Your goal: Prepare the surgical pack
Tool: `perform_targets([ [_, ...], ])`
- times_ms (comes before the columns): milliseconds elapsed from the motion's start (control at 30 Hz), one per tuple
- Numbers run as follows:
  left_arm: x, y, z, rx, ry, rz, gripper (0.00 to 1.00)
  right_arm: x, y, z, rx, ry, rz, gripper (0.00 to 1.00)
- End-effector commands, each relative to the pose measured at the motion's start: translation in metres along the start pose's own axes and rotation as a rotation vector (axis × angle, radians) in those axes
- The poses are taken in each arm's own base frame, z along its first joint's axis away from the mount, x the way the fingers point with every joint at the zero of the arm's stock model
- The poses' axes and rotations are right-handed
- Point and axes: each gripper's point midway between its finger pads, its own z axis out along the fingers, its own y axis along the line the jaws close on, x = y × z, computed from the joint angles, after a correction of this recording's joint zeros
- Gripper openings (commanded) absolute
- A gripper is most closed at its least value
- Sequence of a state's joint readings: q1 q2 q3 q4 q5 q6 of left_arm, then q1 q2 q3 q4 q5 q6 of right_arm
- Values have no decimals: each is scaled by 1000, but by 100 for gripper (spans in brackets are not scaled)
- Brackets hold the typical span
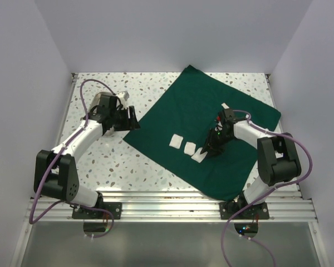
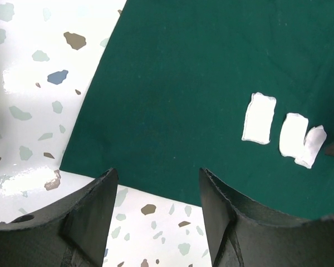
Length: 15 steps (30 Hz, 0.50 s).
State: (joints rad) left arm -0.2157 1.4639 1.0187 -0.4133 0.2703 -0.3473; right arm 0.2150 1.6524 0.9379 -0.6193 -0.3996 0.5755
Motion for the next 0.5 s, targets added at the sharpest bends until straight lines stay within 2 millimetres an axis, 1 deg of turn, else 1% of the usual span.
perform_targets([
  [0,-10,-8,-4,36,-18,33,64,-7,-7,7,25,-32,12,38],
  [100,-9,-13,-2,68,-10,38,66,-5,-10,11,37,-19,20,39],
  [233,-9,-18,0,96,-7,42,67,-7,-12,13,45,-26,20,40],
  [467,-8,-19,3,103,-2,32,69,-12,-13,16,44,-41,21,41],
])
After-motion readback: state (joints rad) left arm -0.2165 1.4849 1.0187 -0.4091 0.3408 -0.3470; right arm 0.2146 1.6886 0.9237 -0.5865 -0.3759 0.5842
